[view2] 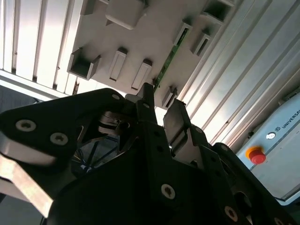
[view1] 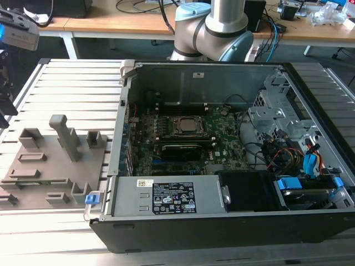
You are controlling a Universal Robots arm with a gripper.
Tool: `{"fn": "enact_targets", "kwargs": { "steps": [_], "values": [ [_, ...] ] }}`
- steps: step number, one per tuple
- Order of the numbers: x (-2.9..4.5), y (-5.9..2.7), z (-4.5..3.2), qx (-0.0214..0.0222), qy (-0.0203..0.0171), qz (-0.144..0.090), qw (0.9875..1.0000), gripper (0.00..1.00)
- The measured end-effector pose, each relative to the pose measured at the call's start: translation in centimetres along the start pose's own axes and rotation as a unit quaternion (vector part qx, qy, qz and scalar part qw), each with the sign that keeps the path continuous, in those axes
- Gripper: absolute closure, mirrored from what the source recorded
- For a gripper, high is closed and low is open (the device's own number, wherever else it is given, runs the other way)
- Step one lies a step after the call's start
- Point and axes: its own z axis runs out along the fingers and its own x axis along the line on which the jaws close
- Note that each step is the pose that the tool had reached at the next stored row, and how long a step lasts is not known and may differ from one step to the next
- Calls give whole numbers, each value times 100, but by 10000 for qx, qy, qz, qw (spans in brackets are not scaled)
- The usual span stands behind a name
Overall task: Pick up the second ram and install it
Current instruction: 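Pick up the second ram and move it above second insertion slot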
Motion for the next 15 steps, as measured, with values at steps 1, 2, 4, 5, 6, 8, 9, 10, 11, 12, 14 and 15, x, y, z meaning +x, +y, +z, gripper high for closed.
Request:
{"fn": "enact_targets", "kwargs": {
  "steps": [1,2,4,5,6,8,9,10,11,12,14,15],
  "values": [
    [4,-1,17,0,0,0,10000,64],
    [5,-1,26,0,0,0,10000,64],
    [9,-2,45,0,0,0,10000,64],
    [11,-3,56,0,0,0,10000,64],
    [14,-4,74,0,0,0,10000,64],
    [19,-6,101,0,0,0,10000,64],
    [21,-6,110,0,0,0,10000,64],
    [24,-7,127,0,0,0,10000,64],
    [27,-8,143,0,0,0,10000,64],
    [28,-8,150,0,0,0,10000,64],
    [31,-9,164,0,0,0,10000,64],
    [32,-9,171,0,0,0,10000,64]
  ]
}}
